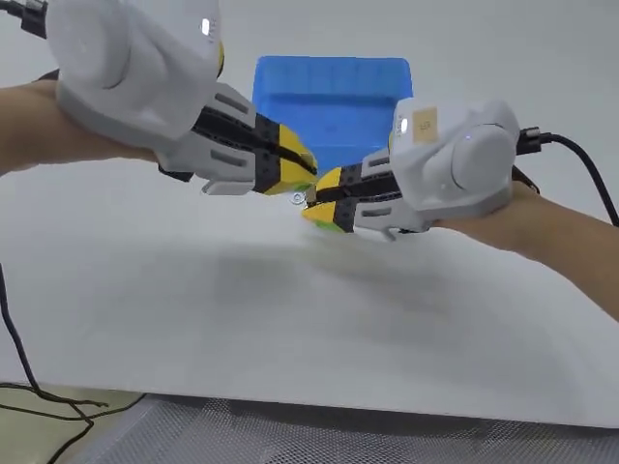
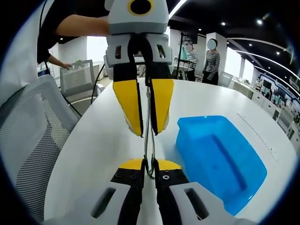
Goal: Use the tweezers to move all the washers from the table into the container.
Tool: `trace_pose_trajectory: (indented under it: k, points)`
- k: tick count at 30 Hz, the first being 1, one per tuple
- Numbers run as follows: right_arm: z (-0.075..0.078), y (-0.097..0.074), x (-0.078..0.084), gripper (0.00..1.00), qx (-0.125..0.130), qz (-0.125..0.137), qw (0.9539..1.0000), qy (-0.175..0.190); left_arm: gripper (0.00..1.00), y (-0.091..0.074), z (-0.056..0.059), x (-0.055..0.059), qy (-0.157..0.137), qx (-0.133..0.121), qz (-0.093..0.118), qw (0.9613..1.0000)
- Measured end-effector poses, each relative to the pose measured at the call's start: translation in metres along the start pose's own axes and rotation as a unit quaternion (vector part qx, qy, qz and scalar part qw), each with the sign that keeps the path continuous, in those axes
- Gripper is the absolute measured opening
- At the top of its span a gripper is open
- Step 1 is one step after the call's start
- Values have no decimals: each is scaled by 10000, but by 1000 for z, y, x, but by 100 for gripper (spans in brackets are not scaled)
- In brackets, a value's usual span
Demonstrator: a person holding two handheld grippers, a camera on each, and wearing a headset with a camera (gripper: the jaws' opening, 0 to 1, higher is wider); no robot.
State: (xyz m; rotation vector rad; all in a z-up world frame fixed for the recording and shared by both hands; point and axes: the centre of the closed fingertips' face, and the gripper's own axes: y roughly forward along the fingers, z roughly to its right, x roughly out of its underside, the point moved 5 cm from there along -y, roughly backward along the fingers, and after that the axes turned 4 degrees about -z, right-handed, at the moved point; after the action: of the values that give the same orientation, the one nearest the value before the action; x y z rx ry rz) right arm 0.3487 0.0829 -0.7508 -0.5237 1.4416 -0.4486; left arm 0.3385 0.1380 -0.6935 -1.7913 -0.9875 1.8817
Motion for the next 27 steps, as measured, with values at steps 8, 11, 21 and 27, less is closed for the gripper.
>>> trace_pose_trajectory:
  k: [8,11,21,27]
  points:
    - [-2,2,-2,9,-6,51,10000,-26,27,-6,0,-2,-285,-177,295,9990]
    - [-2,1,-4,9,0,68,10000,-20,29,-10,-1,-2,-407,-278,360,9981]
    - [-4,-26,-11,9,99,53,9999,10,55,-31,12,-3,-951,-633,969,9887]
    - [-5,-44,-28,9,188,200,9996,-80,62,-47,17,7,-1253,-991,1176,9801]
